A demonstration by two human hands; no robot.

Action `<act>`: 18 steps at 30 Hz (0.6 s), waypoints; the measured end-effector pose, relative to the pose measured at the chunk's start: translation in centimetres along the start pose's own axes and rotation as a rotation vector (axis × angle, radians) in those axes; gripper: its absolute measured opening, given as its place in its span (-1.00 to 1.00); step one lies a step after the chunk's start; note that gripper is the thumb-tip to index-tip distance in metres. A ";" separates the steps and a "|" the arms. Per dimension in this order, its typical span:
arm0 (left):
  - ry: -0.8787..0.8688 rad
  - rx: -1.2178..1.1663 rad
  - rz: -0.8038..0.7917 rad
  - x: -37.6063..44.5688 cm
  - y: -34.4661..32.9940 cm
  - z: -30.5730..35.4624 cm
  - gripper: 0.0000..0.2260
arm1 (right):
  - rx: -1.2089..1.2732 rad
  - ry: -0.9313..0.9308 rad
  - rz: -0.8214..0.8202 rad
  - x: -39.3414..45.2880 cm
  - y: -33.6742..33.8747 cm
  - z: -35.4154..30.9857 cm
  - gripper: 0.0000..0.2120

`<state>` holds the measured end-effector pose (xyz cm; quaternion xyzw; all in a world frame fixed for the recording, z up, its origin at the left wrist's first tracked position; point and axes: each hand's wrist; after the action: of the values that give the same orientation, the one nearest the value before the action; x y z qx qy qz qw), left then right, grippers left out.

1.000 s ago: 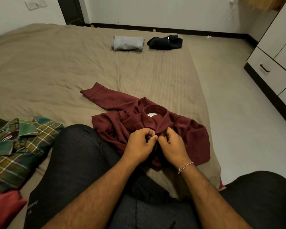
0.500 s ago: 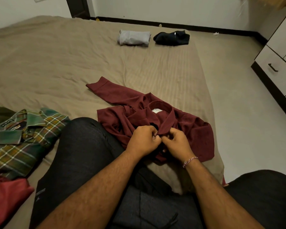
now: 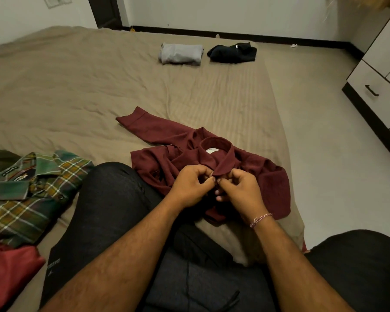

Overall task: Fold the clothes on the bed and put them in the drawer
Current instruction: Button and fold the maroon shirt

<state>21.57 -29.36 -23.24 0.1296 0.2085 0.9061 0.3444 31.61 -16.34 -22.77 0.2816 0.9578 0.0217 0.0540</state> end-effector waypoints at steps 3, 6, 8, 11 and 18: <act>0.023 -0.174 -0.016 0.0 0.3 0.7 -0.86 | 0.307 -0.042 -0.059 -0.7 -0.2 -0.2 -0.89; 0.109 -0.369 -0.042 -0.1 0.3 1.0 -0.85 | 0.432 -0.079 -0.092 -0.8 -0.3 0.0 -0.89; 0.183 -0.448 -0.055 -0.1 0.1 1.0 -0.90 | 0.389 -0.072 -0.105 -0.5 0.3 0.4 -0.91; 0.262 -0.543 -0.006 -0.1 0.0 1.0 -0.97 | 0.124 0.102 -0.119 0.1 1.1 0.2 -0.86; 0.168 -0.506 0.094 -1.1 0.0 1.7 -0.89 | -0.119 0.331 0.010 0.2 -0.1 -0.2 -0.78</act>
<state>23.02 -29.56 -21.86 -0.0269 -0.0027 0.9520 0.3049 31.37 -16.32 -22.58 0.2753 0.9492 0.1247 -0.0877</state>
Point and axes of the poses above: each hand's wrist, its own x-axis towards the middle knuckle, its own y-axis out of the back of the hand, z = x × y, and after that the axes turned 4 degrees about x, right-handed
